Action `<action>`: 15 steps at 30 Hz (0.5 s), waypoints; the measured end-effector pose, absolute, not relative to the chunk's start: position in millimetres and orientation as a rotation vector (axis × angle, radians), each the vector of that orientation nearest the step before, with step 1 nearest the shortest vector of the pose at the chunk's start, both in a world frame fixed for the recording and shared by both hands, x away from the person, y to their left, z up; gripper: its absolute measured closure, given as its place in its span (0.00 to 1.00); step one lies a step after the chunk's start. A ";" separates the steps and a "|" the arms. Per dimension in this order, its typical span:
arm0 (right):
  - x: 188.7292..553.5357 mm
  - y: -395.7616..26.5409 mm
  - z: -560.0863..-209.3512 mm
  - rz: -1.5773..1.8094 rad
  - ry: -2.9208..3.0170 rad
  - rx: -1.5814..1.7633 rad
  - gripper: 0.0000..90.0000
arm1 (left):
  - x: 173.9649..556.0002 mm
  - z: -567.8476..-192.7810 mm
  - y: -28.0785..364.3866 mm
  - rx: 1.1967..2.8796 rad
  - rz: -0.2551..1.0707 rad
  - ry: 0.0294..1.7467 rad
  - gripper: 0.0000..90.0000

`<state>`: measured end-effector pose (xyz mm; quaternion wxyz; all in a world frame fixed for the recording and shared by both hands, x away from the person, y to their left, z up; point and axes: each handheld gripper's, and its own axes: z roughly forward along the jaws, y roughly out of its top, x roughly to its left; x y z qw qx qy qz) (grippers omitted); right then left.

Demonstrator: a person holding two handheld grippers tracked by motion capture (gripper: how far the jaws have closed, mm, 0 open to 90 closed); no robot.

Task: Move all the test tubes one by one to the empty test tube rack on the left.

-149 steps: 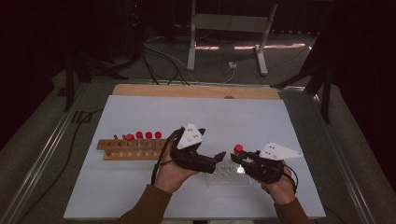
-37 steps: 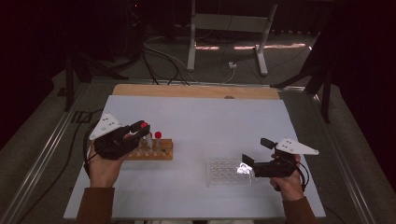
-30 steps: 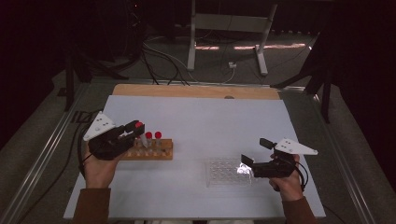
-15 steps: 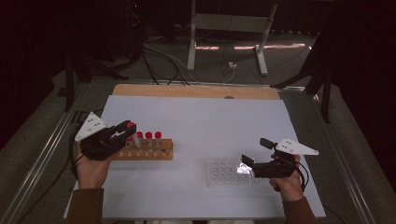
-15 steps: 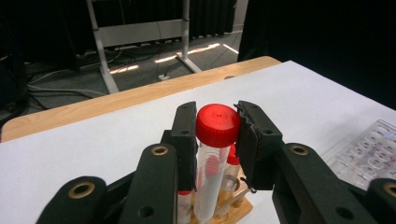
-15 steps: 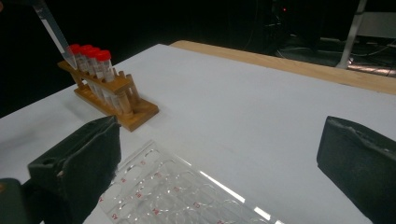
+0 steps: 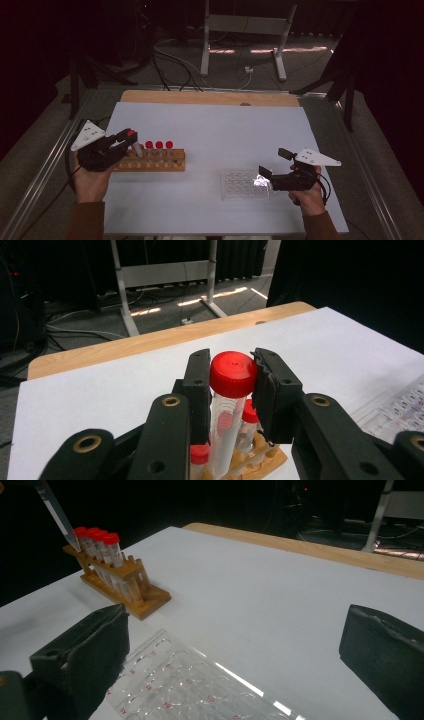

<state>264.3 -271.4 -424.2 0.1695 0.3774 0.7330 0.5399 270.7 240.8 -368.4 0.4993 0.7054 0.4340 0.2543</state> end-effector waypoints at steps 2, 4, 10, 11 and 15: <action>264.3 -271.3 -424.1 1.535 2.084 1.072 0.00 | 270.5 -368.2 242.7 1.704 0.617 1.055 0.79; 264.3 -271.1 -424.2 1.535 2.085 1.072 0.00 | 270.5 -368.2 244.0 1.704 0.621 1.061 0.79; 264.2 -271.7 -423.9 1.540 2.081 1.074 0.00 | 270.2 -367.9 248.2 1.709 0.633 1.073 0.79; 264.3 -271.8 -423.9 1.540 2.081 1.075 0.00 | 270.2 -367.9 248.7 1.708 0.636 1.077 0.79; 264.2 -271.7 -424.2 1.542 2.081 1.077 0.00 | 271.2 -368.2 250.9 1.708 0.643 1.092 0.79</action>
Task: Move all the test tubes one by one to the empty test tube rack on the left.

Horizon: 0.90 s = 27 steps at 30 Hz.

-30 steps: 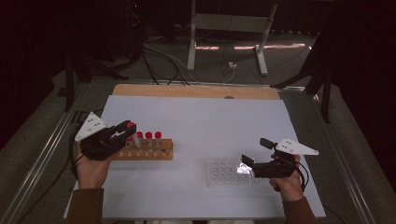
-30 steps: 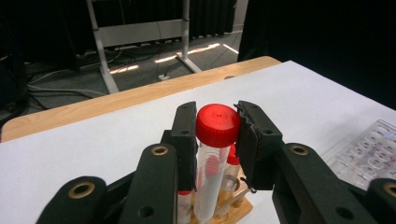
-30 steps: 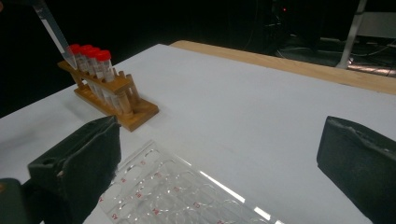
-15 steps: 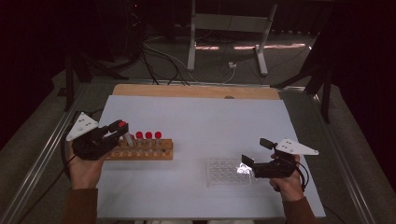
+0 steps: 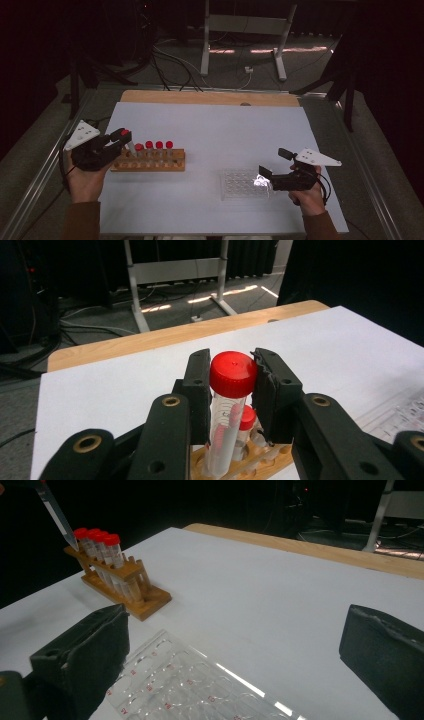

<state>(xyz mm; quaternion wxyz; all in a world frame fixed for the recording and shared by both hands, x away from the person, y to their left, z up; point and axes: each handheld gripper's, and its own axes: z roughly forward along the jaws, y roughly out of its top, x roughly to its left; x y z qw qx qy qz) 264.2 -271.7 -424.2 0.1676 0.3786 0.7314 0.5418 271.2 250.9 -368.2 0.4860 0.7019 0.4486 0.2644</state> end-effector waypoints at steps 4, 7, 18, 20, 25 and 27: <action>264.3 -271.8 -424.1 1.543 2.081 1.075 0.00 | 271.9 -368.5 252.9 1.710 0.662 1.106 0.79; 264.3 -272.1 -424.2 1.545 2.081 1.079 0.00 | 272.3 -369.1 254.5 1.711 0.687 1.119 0.79; 264.7 -272.2 -424.4 1.548 2.081 1.079 0.00 | 276.7 -378.3 257.2 1.685 0.728 1.152 0.79; 264.6 -272.3 -424.5 1.549 2.081 1.079 0.00 | 277.5 -380.3 257.2 1.685 0.729 1.157 0.79; 264.2 -273.3 -424.3 1.553 2.077 1.078 0.00 | 279.1 -385.5 258.7 1.687 0.725 1.170 0.79; 264.4 -273.7 -424.3 1.553 2.075 1.080 0.00 | 279.3 -387.7 259.2 1.685 0.724 1.177 0.79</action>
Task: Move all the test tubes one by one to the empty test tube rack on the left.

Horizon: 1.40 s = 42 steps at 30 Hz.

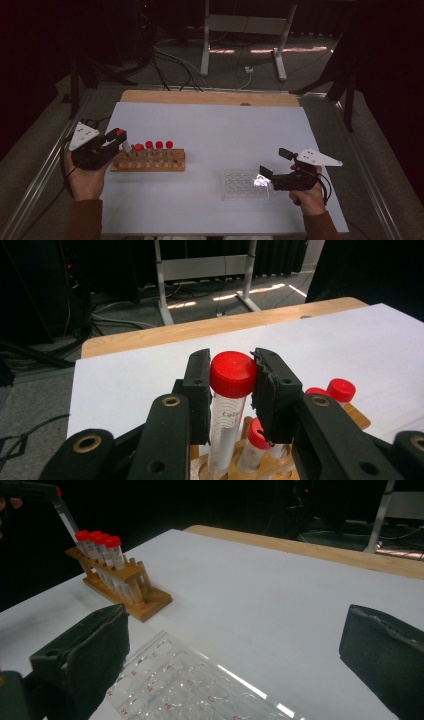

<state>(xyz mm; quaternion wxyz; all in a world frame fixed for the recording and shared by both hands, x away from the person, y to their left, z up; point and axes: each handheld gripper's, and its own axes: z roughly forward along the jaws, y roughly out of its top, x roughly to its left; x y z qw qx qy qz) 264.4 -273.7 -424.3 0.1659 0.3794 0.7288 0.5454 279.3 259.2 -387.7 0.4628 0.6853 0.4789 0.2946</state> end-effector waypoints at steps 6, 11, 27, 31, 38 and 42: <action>264.1 -273.7 -424.3 1.554 2.075 1.079 0.00 | 279.8 -394.5 260.7 1.687 0.719 1.187 0.79; 264.1 -272.9 -424.3 1.553 2.077 1.079 0.00 | 281.2 -400.9 260.9 1.691 0.711 1.194 0.79; 264.0 -272.6 -425.3 1.554 2.081 1.078 0.00 | 284.3 -420.0 260.8 1.711 0.681 1.219 0.79; 264.3 -272.7 -425.5 1.553 2.081 1.078 0.00 | 285.3 -424.4 260.9 1.712 0.671 1.228 0.78; 264.4 -272.3 -426.0 1.553 2.082 1.078 0.00 | 285.8 -430.7 262.0 1.718 0.661 1.242 0.78; 264.3 -272.1 -426.1 1.553 2.084 1.077 0.00 | 285.9 -435.3 262.8 1.716 0.655 1.253 0.78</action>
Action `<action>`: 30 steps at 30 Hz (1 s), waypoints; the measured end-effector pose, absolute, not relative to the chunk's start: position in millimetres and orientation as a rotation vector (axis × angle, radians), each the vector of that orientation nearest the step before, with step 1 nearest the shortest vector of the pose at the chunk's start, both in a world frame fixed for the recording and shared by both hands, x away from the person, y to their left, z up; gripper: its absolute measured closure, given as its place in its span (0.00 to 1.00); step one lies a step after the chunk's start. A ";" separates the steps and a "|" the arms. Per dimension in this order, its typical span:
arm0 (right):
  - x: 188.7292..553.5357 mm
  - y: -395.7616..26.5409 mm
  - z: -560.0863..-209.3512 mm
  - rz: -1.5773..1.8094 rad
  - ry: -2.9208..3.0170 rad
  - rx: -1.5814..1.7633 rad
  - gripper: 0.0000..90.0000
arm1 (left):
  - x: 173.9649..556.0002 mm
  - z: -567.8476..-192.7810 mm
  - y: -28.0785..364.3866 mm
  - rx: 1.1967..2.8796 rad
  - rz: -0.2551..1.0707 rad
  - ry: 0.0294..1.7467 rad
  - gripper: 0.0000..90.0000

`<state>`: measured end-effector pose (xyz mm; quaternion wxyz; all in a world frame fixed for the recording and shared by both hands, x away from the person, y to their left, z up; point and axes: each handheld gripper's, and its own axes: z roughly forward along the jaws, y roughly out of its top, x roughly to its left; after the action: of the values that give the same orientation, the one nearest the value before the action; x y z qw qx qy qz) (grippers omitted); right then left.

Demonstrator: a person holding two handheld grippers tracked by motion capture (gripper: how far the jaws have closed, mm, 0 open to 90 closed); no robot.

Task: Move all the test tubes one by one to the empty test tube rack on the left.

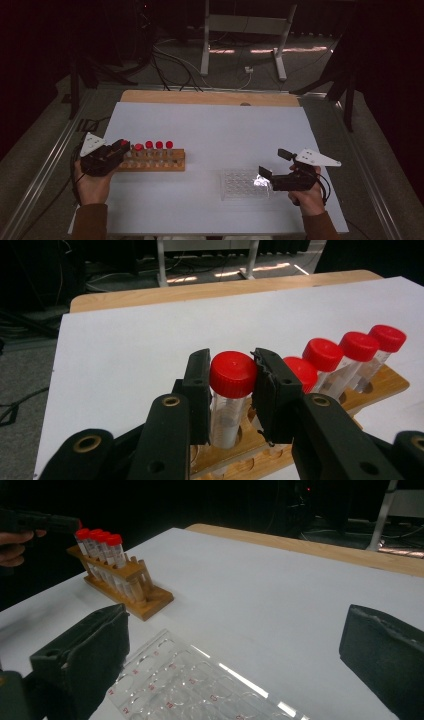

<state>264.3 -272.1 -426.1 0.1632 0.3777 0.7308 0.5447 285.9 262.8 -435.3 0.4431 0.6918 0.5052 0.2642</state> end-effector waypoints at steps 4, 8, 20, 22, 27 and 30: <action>264.5 -272.2 -426.3 1.553 2.083 1.078 0.00 | 285.3 -441.1 264.4 1.709 0.654 1.260 0.78; 264.4 -272.2 -426.5 1.554 2.084 1.081 0.00 | 284.2 -446.1 265.4 1.697 0.654 1.263 0.78; 263.8 -272.4 -426.2 1.560 2.080 1.076 0.00 | 281.0 -447.4 267.2 1.676 0.632 1.243 0.64; 263.8 -272.8 -426.2 1.560 2.079 1.076 0.00 | 279.0 -444.5 267.7 1.662 0.638 1.236 0.58; 263.3 -272.8 -426.2 1.562 2.075 1.073 0.00 | 271.3 -435.0 267.6 1.622 0.627 1.166 0.46; 263.0 -272.9 -427.0 1.564 2.072 1.068 0.00 | 264.5 -430.8 265.8 1.607 0.634 1.123 0.38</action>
<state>263.0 -272.9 -427.0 0.1664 0.3752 0.7279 0.5493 264.5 265.8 -430.8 0.5145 0.6689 0.4673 0.2637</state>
